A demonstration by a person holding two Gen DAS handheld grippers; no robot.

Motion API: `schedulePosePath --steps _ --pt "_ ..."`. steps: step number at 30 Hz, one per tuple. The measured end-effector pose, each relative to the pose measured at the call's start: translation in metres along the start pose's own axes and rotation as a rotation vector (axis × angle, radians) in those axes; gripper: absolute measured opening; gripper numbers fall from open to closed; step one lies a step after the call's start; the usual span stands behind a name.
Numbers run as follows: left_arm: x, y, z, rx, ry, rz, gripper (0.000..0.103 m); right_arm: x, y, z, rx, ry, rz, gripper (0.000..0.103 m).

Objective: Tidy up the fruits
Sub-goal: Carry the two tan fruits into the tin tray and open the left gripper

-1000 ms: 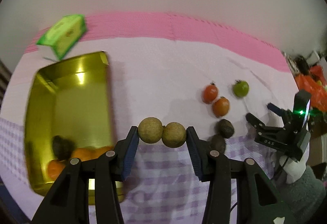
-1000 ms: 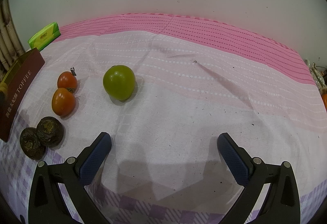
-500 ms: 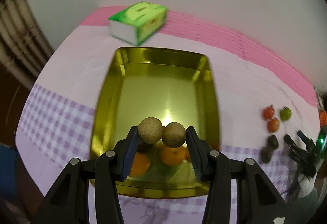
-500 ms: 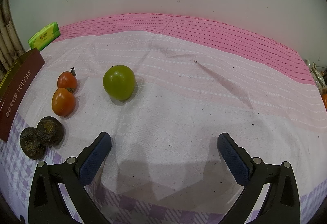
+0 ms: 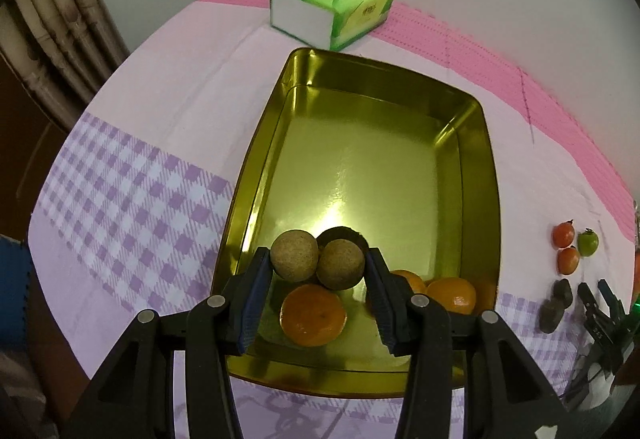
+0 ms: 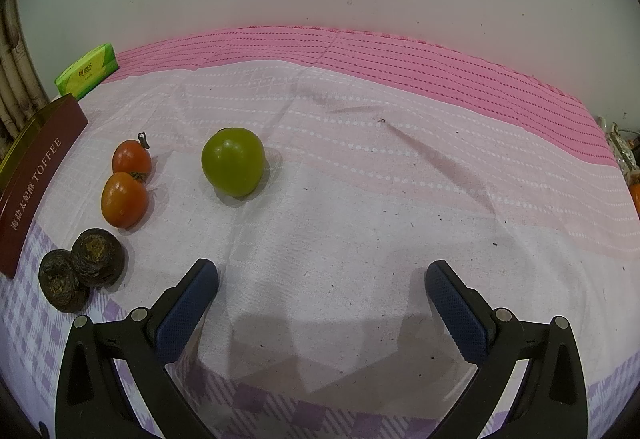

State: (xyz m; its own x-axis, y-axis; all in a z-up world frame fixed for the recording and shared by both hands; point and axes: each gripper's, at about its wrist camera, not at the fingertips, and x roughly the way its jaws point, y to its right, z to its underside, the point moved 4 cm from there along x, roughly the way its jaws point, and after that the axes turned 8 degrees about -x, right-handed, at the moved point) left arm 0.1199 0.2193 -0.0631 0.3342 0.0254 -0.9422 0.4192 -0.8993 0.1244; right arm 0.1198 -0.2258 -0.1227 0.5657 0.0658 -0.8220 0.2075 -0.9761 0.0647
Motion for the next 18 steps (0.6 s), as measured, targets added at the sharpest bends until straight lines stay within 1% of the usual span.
schedulePosePath --steps 5,18 --pt "0.007 -0.006 0.000 -0.016 -0.019 -0.010 0.043 0.000 0.000 0.000 0.000 0.000 0.000 0.103" --pt "0.018 -0.013 0.002 -0.040 -0.052 -0.002 0.043 0.000 0.000 0.000 0.000 0.000 0.000 0.103"
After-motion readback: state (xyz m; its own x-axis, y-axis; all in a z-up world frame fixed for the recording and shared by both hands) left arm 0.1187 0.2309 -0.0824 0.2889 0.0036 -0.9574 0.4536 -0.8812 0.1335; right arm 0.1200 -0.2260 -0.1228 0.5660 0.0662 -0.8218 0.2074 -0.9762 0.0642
